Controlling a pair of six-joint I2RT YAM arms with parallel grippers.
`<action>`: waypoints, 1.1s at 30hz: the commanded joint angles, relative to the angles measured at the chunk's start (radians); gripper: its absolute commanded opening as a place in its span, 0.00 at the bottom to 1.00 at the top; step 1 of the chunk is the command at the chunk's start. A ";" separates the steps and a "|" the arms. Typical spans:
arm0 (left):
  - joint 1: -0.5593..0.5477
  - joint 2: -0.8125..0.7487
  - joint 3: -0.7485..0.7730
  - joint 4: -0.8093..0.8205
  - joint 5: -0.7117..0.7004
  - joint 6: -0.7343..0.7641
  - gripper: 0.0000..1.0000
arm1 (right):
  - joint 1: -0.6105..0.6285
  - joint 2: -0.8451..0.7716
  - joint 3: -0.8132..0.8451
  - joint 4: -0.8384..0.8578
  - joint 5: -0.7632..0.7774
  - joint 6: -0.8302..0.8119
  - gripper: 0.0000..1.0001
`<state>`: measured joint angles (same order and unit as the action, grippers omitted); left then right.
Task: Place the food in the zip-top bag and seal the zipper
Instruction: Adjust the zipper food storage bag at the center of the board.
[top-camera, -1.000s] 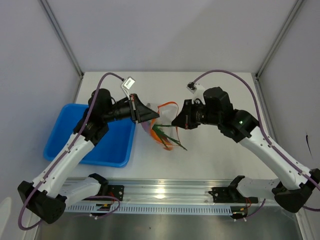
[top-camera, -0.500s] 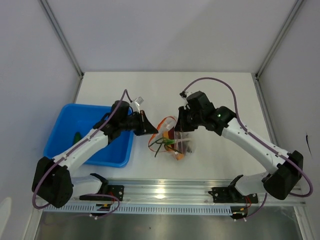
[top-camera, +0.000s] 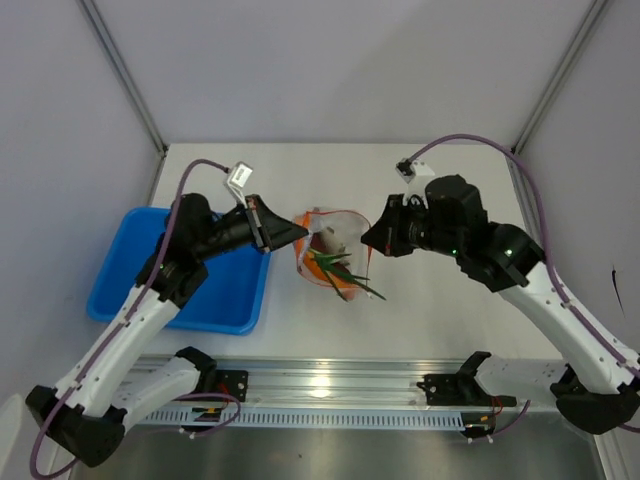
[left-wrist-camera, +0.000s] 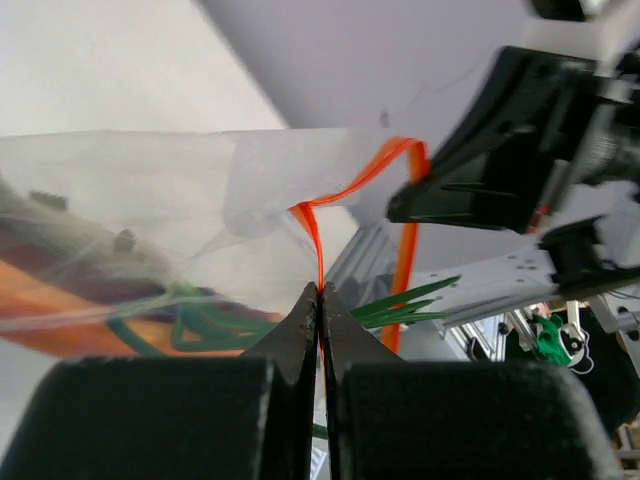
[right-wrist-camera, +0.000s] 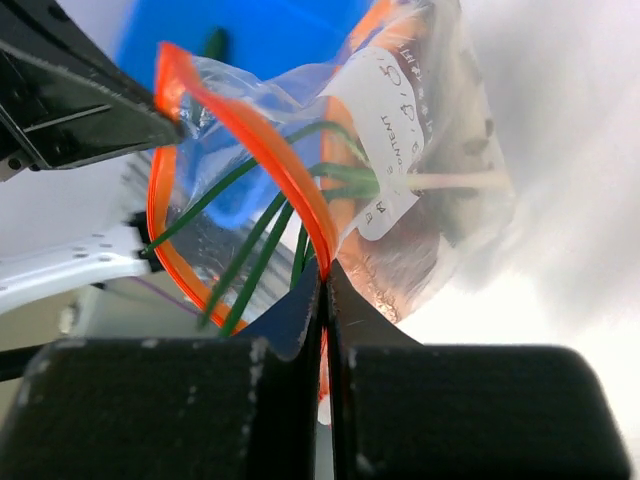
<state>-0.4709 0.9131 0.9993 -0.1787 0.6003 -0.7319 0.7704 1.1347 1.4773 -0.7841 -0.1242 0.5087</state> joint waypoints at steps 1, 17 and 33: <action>0.005 0.133 -0.126 -0.073 -0.062 0.041 0.01 | -0.014 0.075 -0.103 0.031 0.027 0.010 0.00; -0.055 0.098 0.022 -0.145 -0.109 0.132 0.01 | -0.016 0.048 0.036 -0.074 0.074 -0.006 0.00; -0.069 0.116 -0.110 0.013 -0.010 0.049 0.00 | -0.054 0.062 -0.065 -0.104 0.048 -0.079 0.30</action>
<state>-0.5331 1.0603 0.8394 -0.2356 0.5541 -0.6563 0.7212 1.2098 1.3682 -0.9062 -0.0463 0.4694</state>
